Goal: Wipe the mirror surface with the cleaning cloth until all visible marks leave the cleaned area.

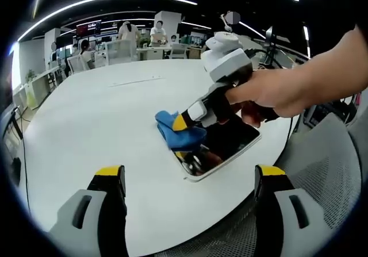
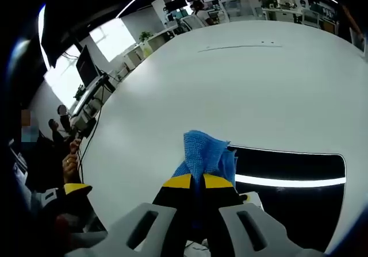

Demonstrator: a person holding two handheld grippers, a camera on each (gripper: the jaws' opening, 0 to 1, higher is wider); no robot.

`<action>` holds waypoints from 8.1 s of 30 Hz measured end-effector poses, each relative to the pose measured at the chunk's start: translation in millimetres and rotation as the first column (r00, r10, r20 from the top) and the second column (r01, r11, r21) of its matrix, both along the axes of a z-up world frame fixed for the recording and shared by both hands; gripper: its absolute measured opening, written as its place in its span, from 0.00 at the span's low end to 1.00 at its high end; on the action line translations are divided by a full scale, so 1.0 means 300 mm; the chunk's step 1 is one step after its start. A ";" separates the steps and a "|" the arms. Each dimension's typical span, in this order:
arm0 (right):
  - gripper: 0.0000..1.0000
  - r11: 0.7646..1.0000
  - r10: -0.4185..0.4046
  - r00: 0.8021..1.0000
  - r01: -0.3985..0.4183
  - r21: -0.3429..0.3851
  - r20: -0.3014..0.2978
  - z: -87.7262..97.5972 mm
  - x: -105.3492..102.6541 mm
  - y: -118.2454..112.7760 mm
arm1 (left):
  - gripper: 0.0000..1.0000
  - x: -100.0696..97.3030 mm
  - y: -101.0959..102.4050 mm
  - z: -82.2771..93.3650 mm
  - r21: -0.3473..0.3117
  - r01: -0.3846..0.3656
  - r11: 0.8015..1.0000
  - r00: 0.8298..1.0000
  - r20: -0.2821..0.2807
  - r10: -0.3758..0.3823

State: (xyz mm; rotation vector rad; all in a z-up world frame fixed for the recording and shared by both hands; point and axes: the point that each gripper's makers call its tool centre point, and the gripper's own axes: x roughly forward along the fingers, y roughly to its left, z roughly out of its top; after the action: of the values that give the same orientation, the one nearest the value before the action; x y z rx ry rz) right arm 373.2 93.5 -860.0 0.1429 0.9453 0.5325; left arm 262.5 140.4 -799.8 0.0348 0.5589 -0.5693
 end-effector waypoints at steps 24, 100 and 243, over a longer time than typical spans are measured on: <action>0.00 0.999 0.034 0.999 -0.033 -0.023 0.012 0.000 -0.098 0.000 | 0.99 -0.002 0.005 -0.002 -0.017 -0.014 1.000 1.000 -0.004 0.014; 0.00 0.995 -0.002 0.997 0.009 -0.096 0.078 -0.014 -0.070 -0.397 | 0.96 -0.002 0.002 -0.010 -0.017 -0.008 1.000 1.000 -0.018 0.007; 0.00 0.973 -0.212 0.977 0.210 -0.095 -0.012 -0.017 -0.270 -0.520 | 0.94 -0.002 -0.042 0.002 -0.035 0.015 0.999 1.000 -0.011 -0.015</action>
State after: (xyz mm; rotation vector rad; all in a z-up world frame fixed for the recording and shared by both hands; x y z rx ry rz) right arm 292.3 -62.6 -865.0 0.1634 0.9622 0.2905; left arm 261.8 127.9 -799.1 0.0028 0.5602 -0.5943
